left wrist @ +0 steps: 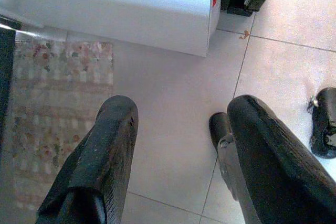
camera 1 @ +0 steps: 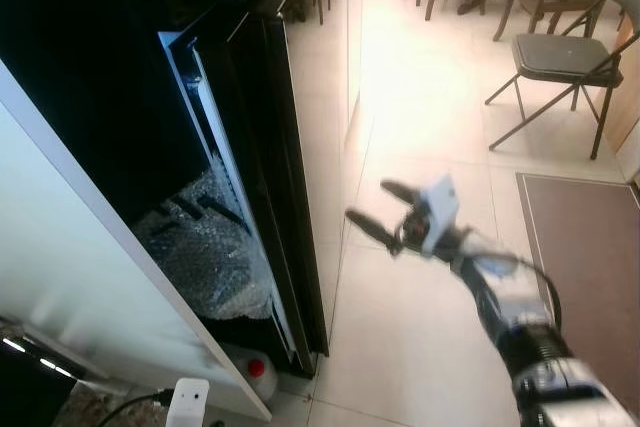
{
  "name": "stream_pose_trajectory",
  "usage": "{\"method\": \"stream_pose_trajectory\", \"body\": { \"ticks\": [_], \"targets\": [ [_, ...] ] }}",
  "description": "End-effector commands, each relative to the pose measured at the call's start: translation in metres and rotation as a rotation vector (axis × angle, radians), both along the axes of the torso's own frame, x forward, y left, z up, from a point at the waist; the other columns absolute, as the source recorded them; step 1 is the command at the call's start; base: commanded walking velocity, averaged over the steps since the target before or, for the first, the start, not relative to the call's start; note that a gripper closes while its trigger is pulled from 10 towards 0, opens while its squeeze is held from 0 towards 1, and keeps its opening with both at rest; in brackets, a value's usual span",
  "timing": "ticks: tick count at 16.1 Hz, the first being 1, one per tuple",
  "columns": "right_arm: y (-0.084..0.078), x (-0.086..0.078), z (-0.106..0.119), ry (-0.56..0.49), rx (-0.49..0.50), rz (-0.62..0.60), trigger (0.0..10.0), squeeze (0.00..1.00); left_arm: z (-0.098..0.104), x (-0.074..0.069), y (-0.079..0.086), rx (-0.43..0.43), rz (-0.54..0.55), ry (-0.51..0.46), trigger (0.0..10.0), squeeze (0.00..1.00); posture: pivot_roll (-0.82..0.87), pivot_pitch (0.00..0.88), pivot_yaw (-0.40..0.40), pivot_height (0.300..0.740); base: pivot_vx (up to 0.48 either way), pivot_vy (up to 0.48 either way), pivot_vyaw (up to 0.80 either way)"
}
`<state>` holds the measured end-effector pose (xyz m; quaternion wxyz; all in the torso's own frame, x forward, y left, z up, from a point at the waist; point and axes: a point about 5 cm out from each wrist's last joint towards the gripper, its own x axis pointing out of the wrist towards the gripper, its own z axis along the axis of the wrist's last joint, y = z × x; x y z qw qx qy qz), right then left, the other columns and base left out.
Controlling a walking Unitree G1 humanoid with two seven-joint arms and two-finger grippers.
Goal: Restocking fridge
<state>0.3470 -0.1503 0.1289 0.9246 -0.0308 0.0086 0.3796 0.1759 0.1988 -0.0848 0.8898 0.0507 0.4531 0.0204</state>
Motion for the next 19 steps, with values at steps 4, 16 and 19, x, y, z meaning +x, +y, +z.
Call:
{"method": "stream_pose_trajectory", "body": {
  "ticks": [4,16,19],
  "targets": [
    [-0.022,0.002,-0.028,0.094,0.037,-0.334,10.0,0.0,0.001,-0.001,0.006,0.016,0.012,-0.008,10.0,0.0,-0.09,0.0,0.1,0.74,0.0,0.0,0.0],
    [-0.057,-0.214,-0.23,1.058,-0.21,-0.936,10.0,0.0,-0.001,-0.007,0.015,0.005,0.089,0.024,10.0,0.0,-0.09,0.0,0.109,0.74,0.0,0.0,0.0],
    [-0.056,-0.203,-0.226,1.009,-0.224,-0.918,10.0,0.0,-0.002,-0.008,0.013,0.004,0.073,0.03,10.0,0.0,-0.09,0.0,0.103,0.74,0.0,-0.094,0.23]
  ]
}}
